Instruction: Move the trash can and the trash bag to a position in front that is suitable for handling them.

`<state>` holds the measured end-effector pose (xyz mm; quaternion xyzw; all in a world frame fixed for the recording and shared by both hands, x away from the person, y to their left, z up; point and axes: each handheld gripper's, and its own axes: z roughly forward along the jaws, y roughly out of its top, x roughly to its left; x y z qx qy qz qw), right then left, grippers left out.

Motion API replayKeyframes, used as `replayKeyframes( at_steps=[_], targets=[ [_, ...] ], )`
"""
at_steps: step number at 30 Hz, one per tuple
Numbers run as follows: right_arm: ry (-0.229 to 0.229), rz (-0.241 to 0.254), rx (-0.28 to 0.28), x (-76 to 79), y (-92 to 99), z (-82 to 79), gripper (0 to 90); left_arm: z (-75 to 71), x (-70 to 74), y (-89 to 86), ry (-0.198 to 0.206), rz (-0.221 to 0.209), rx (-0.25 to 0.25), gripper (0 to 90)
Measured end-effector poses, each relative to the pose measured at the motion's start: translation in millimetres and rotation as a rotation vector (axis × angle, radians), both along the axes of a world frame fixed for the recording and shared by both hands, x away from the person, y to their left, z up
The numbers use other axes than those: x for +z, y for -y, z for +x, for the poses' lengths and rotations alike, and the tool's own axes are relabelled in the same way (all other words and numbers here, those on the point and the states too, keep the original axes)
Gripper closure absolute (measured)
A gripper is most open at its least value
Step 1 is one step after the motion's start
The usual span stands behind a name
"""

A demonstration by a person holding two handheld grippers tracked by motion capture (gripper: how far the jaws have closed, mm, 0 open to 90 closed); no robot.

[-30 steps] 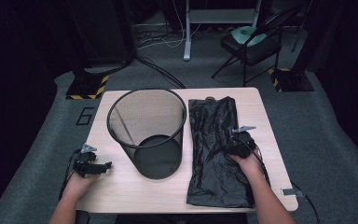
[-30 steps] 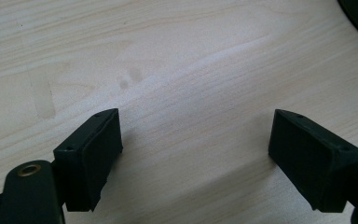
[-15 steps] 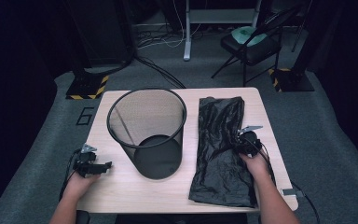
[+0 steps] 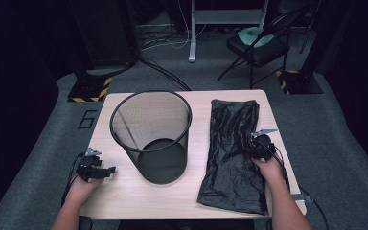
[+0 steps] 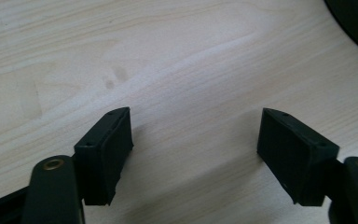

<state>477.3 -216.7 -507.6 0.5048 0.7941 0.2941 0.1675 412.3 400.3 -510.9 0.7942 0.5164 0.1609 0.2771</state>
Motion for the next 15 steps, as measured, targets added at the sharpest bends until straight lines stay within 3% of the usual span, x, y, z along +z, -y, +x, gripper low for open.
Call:
replayKeyframes(
  at_steps=[3,9,13,15],
  targets=[
    [0.007,-0.018,0.000,-0.4,-2.8,-0.9,54.8,1.3,4.9,-0.1,-0.031,-0.042,-0.020,36.2],
    [0.007,-0.019,-0.021,-0.8,-1.5,-1.5,51.3,-0.4,27.6,1.7,0.014,-0.099,-0.037,36.3],
    [0.017,-0.016,-0.026,-1.7,-1.5,-2.1,49.6,-1.6,44.6,6.6,0.021,-0.114,-0.081,38.7],
    [0.018,-0.016,-0.028,-1.9,-1.8,-2.3,49.3,-2.2,52.2,10.9,0.027,-0.098,-0.098,38.6]
  ],
)
